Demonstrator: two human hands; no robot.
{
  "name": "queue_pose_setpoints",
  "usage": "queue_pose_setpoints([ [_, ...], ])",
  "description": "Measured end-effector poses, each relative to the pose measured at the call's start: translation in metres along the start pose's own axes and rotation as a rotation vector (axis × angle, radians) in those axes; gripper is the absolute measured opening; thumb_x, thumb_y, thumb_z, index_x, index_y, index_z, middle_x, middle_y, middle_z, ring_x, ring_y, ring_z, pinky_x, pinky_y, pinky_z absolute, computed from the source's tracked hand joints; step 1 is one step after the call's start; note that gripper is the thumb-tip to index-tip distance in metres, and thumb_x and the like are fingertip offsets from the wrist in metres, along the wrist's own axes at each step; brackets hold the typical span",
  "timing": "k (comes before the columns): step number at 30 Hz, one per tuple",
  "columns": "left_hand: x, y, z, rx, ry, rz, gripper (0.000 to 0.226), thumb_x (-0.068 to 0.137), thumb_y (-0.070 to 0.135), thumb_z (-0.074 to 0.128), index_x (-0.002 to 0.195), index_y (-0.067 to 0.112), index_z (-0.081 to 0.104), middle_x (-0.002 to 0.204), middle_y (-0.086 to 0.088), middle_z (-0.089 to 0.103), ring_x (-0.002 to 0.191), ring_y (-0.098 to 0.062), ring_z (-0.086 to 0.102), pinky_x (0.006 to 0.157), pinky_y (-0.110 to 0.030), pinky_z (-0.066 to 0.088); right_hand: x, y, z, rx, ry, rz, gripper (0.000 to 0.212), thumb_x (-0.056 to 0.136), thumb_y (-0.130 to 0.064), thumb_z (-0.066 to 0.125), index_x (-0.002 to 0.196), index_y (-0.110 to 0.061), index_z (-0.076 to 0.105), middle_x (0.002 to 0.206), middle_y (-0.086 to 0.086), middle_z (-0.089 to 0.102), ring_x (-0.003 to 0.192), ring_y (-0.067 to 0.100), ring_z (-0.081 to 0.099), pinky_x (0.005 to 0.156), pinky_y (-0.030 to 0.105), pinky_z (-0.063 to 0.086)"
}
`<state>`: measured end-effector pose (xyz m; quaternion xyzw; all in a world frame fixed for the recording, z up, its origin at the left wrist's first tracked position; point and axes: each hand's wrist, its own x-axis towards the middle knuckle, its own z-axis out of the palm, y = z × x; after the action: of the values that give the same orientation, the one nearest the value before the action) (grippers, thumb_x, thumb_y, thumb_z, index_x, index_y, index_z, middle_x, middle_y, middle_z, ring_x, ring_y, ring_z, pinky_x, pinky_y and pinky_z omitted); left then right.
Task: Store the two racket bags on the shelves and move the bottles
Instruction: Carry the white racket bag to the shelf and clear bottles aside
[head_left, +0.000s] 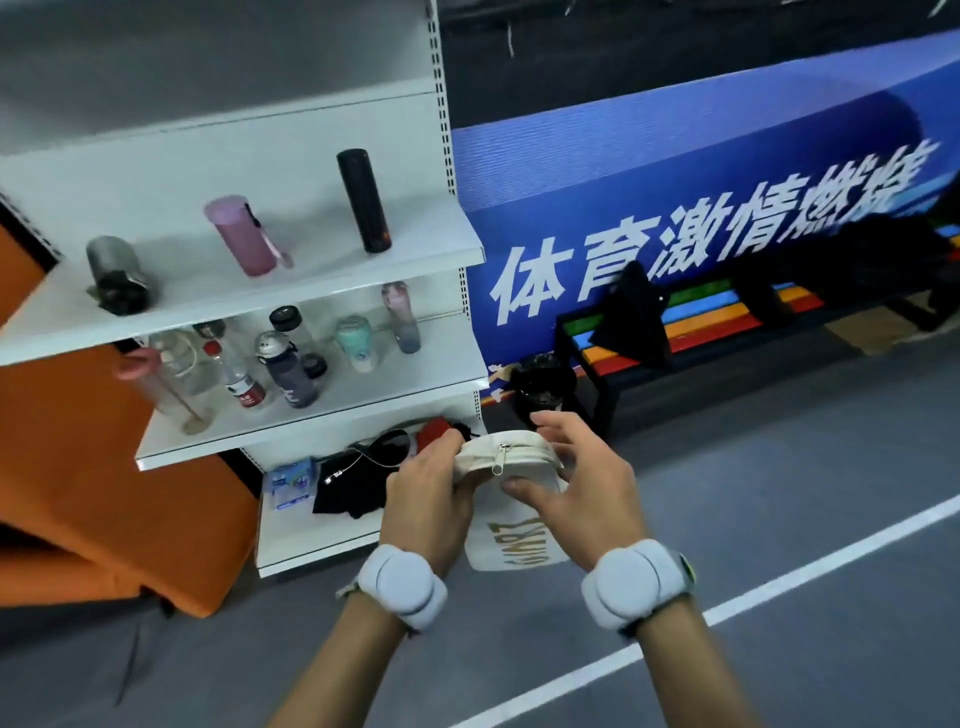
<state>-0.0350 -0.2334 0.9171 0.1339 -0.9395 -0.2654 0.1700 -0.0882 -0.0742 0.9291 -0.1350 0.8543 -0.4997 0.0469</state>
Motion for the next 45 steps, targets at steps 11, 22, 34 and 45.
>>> queue_pose_setpoints([
  [11,0.006,-0.080,-0.102,-0.059,0.208,-0.077,0.022,0.086,0.028,0.071,0.085,0.017,0.053,0.082,-0.005,0.068,0.080,-0.038,0.058,0.059,-0.032,0.026,0.000,-0.127,0.097,0.089,0.112,-0.216,0.016,0.079,-0.041,0.075,0.089,-0.030,0.079,0.098,-0.017,0.072,0.093,0.004,0.067,0.086,0.035,0.056],
  [22,0.006,-0.152,-0.153,-0.025,0.285,-0.045,0.022,0.089,0.021,0.069,0.083,0.011,0.049,0.076,-0.006,0.061,0.074,-0.037,0.054,0.058,-0.035,0.029,0.013,-0.156,0.175,0.190,0.295,0.044,0.017,0.083,-0.034,0.071,0.077,-0.018,0.073,0.068,-0.015,0.068,0.062,-0.008,0.061,0.069,0.011,0.045],
  [34,0.018,-0.170,-0.215,-0.170,0.366,-0.085,0.020,0.089,0.031,0.070,0.086,0.015,0.058,0.070,0.001,0.062,0.067,-0.023,0.057,0.060,-0.035,0.047,0.057,-0.122,0.223,0.186,0.084,0.174,0.029,0.089,-0.041,0.059,0.075,-0.016,0.058,0.079,0.008,0.072,0.080,0.033,0.068,0.077,0.040,0.053],
  [45,0.035,-0.182,-0.230,-0.187,0.481,-0.369,0.045,0.084,0.039,0.075,0.121,0.022,0.058,0.102,0.000,0.073,0.101,-0.028,0.066,0.083,-0.038,0.054,0.093,-0.107,0.209,0.232,0.011,0.062,0.023,0.089,-0.040,0.061,0.072,-0.028,0.050,0.082,-0.002,0.071,0.078,0.029,0.073,0.080,0.053,0.056],
])
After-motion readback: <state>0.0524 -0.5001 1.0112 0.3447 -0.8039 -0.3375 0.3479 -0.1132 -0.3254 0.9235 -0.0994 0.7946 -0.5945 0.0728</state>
